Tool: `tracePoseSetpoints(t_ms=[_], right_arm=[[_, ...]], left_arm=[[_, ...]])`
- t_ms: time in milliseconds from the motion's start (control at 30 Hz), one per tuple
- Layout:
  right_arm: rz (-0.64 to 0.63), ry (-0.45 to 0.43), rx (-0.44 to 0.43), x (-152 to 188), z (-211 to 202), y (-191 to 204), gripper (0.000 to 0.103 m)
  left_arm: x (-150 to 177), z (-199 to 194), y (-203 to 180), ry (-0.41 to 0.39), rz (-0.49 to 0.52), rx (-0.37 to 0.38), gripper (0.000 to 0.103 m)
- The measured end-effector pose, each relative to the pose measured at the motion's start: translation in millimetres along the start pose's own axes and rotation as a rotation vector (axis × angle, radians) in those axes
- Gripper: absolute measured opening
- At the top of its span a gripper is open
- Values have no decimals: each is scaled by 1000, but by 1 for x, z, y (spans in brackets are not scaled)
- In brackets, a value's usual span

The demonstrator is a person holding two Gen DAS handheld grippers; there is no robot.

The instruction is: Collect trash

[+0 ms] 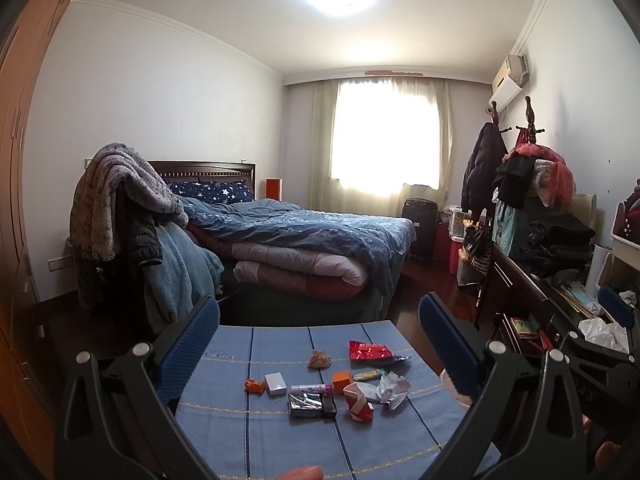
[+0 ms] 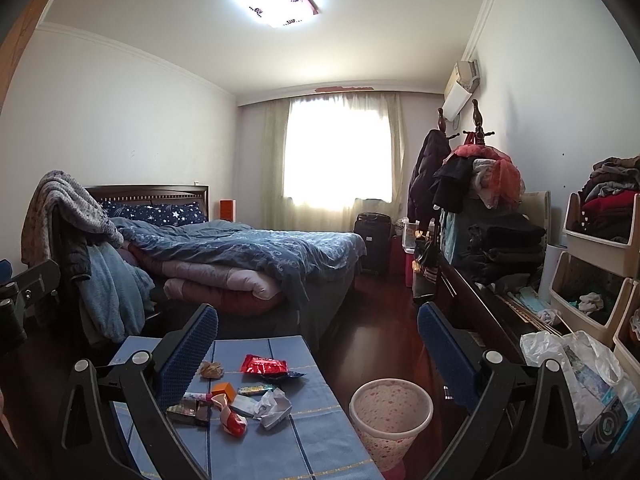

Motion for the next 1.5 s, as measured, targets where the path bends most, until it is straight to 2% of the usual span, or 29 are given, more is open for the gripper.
tracePoseSetpoints(t_ms=[567,967,1333,1500], right_arm=[[-10,31,-24,8,11,10,100],[-5,113,-48,25,52,14,100],[-11,291,-139,68,128,37,100],[-17,411,-230,107,174,55,100]], left_arm=[[9,13,7,31,3,-12,100],[24,55,8,103,5,-31,100],[62,139,22,254,4,-69,100],[107,189,45,382,-10,-122,100]])
Point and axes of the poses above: each gripper's, at about its wrist camera, not at the fingertips, and z roughly the way its jaws point, y to its left, x to its underside, the point moved 1 cm from there along z, roughly the way its jaws point, and after that the axes turned 6 degrees about -z, right-handed, at the moved point
